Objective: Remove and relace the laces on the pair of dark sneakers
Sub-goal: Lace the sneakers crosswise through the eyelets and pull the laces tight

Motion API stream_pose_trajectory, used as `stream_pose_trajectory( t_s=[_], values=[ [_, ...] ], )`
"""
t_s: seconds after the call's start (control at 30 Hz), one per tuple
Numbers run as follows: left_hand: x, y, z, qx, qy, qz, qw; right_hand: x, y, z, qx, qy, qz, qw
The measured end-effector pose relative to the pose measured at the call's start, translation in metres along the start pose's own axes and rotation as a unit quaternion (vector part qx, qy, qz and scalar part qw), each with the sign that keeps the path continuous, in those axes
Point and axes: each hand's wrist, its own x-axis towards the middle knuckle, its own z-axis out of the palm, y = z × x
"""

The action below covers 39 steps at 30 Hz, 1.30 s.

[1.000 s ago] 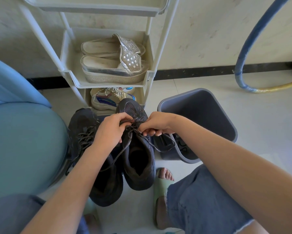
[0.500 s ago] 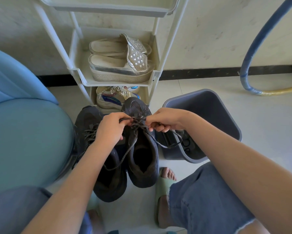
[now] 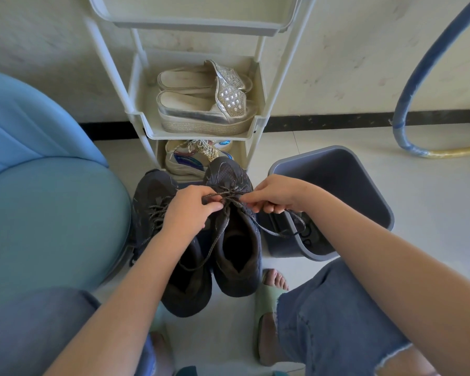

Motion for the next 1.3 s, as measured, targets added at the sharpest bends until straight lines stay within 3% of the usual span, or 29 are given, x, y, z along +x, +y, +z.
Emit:
stream_pose_trajectory(
  t_s=[0.17,0.3,0.57,0.73,0.9,1.07,1.17,1.3],
  values=[
    [-0.001,0.007,0.009,0.034,0.081,0.026,0.996,-0.01,-0.006,0.008,-0.084,-0.03,-0.022,0.996],
    [-0.001,0.007,0.015,0.088,0.07,0.031,0.993,-0.012,-0.01,0.012,-0.152,-0.018,-0.027,0.988],
    [-0.005,0.004,0.0,0.033,0.095,-0.009,0.995,-0.011,-0.011,0.012,-0.148,-0.007,-0.018,0.989],
    [-0.016,0.008,-0.007,0.035,-0.059,-0.101,0.993,-0.018,-0.008,0.011,-0.097,-0.036,0.0,0.995],
    [-0.022,0.012,-0.005,0.063,-0.083,-0.088,0.991,-0.024,-0.01,0.018,-0.101,-0.003,-0.001,0.995],
    [-0.028,0.007,-0.008,-0.06,-0.072,-0.082,0.992,-0.027,-0.01,0.025,-0.13,0.034,-0.017,0.991],
    [-0.035,0.007,-0.013,-0.201,-0.064,-0.123,0.97,-0.03,-0.012,0.032,-0.126,0.052,-0.032,0.99],
    [-0.047,0.01,-0.022,-0.273,-0.081,-0.127,0.95,-0.033,-0.008,0.04,-0.143,0.069,-0.052,0.986]
  ],
)
